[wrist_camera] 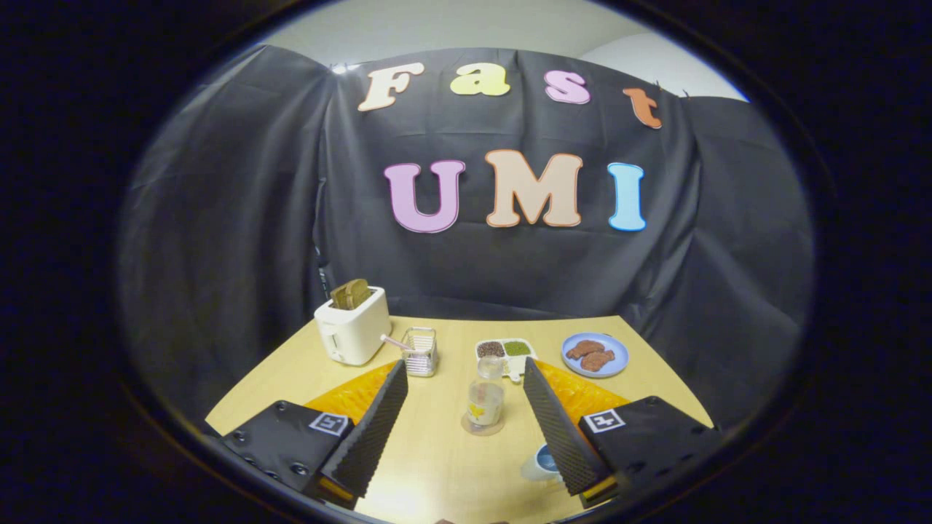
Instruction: Take the bottle from table, then pour the juice into the cup, finally place the bottle on the coaster
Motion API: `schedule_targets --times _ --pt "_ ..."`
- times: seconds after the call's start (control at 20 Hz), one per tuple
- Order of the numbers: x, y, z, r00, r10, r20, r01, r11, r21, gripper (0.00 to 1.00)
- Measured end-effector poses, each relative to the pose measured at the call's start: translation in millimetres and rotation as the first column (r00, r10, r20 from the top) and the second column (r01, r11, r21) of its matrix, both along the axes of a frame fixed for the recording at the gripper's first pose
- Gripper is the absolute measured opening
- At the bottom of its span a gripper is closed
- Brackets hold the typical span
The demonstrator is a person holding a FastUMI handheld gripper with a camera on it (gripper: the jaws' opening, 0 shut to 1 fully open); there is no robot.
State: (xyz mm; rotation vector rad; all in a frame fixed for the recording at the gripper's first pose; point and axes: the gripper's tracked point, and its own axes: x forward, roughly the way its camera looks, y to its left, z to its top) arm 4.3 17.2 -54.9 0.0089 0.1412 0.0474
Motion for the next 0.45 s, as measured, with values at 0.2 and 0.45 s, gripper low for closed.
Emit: schedule_targets --times 0.2,0.45 --pt "-2.8 -4.1 0.0 1.0 0.009 0.001 -0.009 1.0 -0.025 1.0" --pt "-8.6 -7.1 3.2 1.0 0.025 0.011 -0.025 1.0 -0.013 1.0"
